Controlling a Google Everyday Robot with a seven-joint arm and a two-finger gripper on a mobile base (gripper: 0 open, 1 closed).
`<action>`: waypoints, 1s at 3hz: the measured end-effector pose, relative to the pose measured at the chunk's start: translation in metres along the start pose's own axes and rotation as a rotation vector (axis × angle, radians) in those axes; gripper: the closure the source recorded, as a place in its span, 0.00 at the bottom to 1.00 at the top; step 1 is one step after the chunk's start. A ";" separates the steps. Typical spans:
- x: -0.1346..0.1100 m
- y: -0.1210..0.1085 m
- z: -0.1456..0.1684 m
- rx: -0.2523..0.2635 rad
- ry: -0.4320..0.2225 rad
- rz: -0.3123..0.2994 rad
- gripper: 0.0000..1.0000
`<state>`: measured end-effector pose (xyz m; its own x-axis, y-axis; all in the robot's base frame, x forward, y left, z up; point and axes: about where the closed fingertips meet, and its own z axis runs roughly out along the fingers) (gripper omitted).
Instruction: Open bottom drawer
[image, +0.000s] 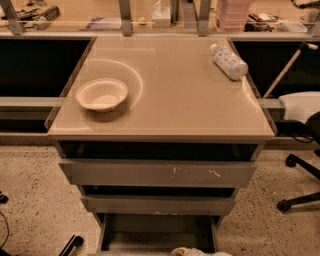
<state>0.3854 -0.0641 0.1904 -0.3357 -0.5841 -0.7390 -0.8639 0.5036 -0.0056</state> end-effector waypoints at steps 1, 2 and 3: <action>0.007 0.013 -0.006 0.034 0.013 -0.007 1.00; 0.011 0.027 -0.010 0.055 0.017 -0.020 1.00; 0.010 0.027 -0.010 0.055 0.017 -0.020 1.00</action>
Offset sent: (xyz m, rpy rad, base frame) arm -0.2084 -0.0257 -0.0108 -0.2634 -0.2008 -0.2342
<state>0.3546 -0.0632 0.1897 -0.3253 -0.6046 -0.7271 -0.8488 0.5256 -0.0573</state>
